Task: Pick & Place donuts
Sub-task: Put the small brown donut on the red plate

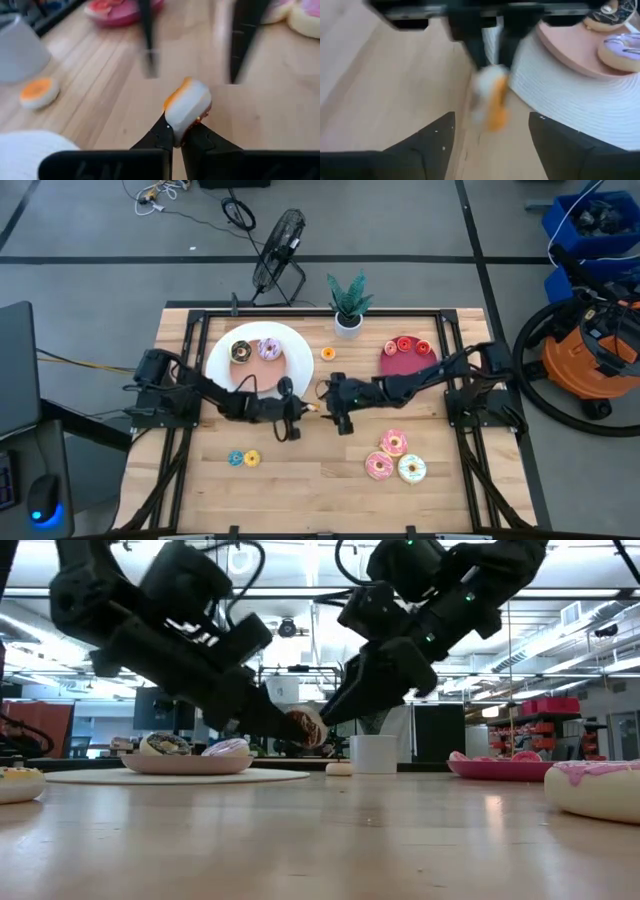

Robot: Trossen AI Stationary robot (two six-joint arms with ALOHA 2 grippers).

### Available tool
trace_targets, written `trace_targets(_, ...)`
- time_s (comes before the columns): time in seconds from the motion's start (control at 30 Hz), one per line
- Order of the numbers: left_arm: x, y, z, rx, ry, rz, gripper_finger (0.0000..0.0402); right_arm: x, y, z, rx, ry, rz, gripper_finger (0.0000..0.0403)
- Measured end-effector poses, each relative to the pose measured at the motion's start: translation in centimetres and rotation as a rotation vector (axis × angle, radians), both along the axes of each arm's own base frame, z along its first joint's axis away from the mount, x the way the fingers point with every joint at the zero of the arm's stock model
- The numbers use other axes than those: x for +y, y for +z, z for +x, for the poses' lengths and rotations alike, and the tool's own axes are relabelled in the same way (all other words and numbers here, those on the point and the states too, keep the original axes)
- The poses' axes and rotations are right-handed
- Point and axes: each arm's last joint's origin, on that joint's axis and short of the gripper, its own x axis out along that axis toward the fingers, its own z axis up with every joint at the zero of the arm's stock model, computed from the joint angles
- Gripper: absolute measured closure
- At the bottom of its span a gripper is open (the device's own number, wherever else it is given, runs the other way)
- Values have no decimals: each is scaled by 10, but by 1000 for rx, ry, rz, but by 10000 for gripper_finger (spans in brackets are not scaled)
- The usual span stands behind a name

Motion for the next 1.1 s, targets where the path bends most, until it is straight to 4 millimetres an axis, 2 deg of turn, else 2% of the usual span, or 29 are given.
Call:
trace_targets(0.2, 11, 0, 2, -18, 43, -74, 377, 19, -2, 3, -52, -57, -87, 163)
trace_targets(0.33, 11, 1, 2, -38, 51, -96, 379, 18, -1, 4, -81, -142, -111, 185)
trace_targets(0.8, 10, 7, 4, -115, 73, -146, 374, 18, 0, 4, -90, -158, -108, 236)
trace_targets(0.93, 10, 6, 4, -113, 74, -144, 374, 17, 0, 4, -92, -174, -120, 270)
trace_targets(1.1, 10, 6, 4, -107, 64, -141, 362, 17, -1, 3, -82, -178, -126, 340)
